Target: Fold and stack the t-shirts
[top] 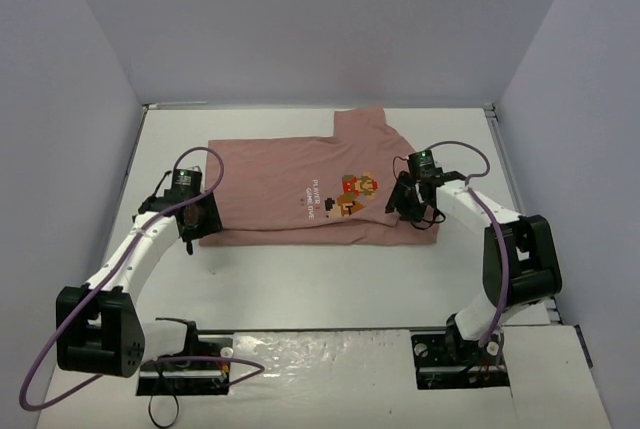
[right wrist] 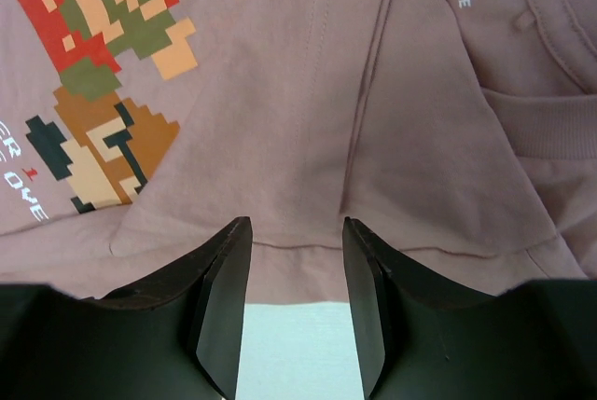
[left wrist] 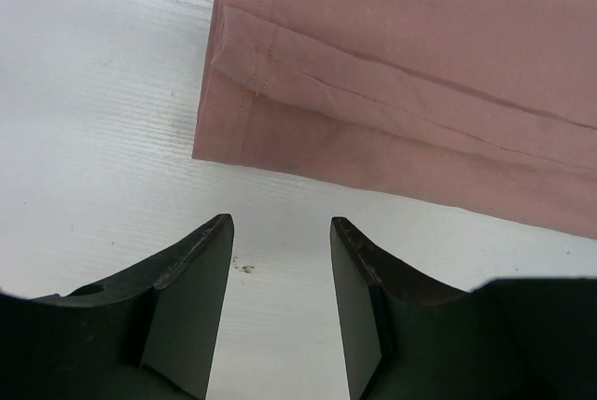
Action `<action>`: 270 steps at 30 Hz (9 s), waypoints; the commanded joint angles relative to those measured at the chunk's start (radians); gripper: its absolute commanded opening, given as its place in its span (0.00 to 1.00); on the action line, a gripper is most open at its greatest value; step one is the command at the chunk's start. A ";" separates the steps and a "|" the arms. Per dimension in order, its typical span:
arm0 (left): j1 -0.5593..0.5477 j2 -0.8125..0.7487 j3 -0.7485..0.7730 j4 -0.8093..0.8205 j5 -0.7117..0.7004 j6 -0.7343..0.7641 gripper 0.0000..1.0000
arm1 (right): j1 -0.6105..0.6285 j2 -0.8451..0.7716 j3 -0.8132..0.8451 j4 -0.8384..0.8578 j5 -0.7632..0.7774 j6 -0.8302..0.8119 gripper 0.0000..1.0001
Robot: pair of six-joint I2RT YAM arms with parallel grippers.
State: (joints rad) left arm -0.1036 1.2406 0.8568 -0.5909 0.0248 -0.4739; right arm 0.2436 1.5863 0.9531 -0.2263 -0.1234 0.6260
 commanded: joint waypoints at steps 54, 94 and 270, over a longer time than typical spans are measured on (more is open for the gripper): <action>-0.013 0.174 0.194 0.038 0.125 -0.026 0.43 | -0.071 0.047 0.411 -0.003 0.031 -0.227 0.50; 0.004 0.545 0.476 0.112 0.067 -0.313 0.46 | -0.187 -0.216 0.052 -0.025 -0.028 -0.267 0.54; 0.097 0.408 0.435 -0.063 0.184 -0.028 0.52 | 0.170 0.097 0.367 -0.191 0.466 -0.291 0.48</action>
State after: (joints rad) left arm -0.0109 1.5125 1.1706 -0.7172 0.1891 -0.5351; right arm 0.4475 1.5610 1.2031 -0.4362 0.2721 0.4742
